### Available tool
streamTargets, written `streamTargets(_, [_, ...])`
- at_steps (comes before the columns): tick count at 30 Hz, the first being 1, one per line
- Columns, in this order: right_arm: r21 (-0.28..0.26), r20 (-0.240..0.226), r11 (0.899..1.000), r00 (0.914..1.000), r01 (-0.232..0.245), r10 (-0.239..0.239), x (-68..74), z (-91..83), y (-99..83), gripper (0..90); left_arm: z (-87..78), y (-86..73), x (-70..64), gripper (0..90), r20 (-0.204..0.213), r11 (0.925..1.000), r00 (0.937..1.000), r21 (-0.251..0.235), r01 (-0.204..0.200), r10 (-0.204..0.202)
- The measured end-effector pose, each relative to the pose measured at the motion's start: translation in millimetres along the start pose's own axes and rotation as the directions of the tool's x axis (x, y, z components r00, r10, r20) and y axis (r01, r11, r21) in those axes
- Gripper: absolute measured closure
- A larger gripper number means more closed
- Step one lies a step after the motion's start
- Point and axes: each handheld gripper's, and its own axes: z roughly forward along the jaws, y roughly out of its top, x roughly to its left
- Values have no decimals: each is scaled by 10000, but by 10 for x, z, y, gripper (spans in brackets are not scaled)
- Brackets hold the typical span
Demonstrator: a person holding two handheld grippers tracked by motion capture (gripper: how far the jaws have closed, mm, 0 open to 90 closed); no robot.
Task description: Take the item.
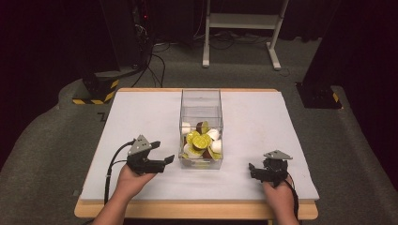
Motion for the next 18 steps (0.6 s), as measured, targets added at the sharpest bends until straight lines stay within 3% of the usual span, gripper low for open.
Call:
streamTargets(12, [-21,-3,10000,10000,-8,8,1,-1,-2,109,156,78,-123,197,-94,9997,9997,75,-220,221])
streamTargets(15, [-17,-3,10000,10000,-7,7,0,-1,-2,109,195,83,-145,197,-112,10000,9999,-42,11,-12])
streamTargets(18, [-12,-25,10000,10000,6,-6,-4,1,-1,108,215,90,-173,197,-63,10000,10000,-68,-24,23])
